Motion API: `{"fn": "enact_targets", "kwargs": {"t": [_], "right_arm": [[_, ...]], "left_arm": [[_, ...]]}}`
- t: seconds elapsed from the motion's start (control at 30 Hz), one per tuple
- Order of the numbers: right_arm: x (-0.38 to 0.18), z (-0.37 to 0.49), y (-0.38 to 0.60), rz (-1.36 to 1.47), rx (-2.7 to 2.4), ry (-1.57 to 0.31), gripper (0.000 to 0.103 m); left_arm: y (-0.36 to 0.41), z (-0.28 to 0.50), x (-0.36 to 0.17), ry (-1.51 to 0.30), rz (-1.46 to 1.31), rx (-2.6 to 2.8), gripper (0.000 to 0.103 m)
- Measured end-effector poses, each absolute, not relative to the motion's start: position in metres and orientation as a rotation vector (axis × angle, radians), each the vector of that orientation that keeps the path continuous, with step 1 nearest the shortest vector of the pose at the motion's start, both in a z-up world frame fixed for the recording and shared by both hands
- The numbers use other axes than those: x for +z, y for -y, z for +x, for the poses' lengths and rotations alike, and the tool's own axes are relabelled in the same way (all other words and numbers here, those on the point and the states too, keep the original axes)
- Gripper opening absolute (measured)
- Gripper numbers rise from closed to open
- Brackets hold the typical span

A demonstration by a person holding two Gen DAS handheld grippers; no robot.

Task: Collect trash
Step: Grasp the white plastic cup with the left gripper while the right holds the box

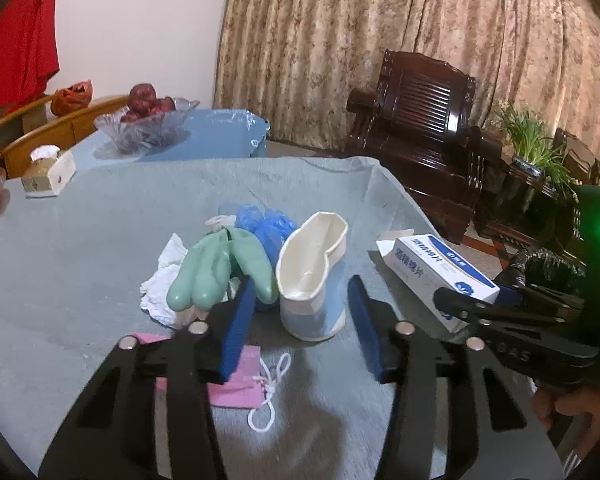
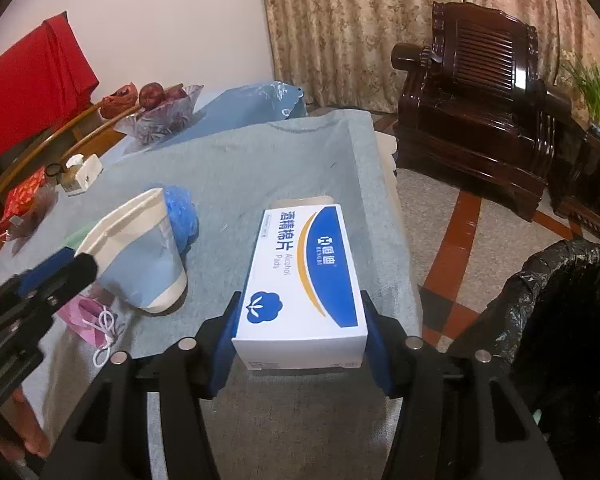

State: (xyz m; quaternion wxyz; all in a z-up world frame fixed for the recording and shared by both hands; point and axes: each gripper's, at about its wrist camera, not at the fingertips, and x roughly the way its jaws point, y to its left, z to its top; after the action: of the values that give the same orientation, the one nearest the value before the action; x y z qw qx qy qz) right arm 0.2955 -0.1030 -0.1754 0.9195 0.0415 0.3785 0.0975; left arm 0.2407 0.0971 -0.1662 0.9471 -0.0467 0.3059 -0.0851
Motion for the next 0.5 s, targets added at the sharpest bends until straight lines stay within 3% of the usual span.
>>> {"fn": "enact_targets", "kwargs": {"t": [0.17,0.33,0.5], "right_arm": [[-0.178,0.296,0.101,0.082,0.2,-0.781,0.055],[-0.176,0.295,0.101,0.077,0.201,-0.775,0.055],[-0.169,0.292,0.1,0.068,0.21,-0.759,0.055]], "left_arm": [[-0.094,0.247,-0.172,-0.634,-0.098,-0.195,0.039],[-0.093,0.248,-0.17,-0.638,-0.094,-0.19,0.027],[-0.099,0.238,-0.162,-0.63,-0.126,-0.168,0.025]]}}
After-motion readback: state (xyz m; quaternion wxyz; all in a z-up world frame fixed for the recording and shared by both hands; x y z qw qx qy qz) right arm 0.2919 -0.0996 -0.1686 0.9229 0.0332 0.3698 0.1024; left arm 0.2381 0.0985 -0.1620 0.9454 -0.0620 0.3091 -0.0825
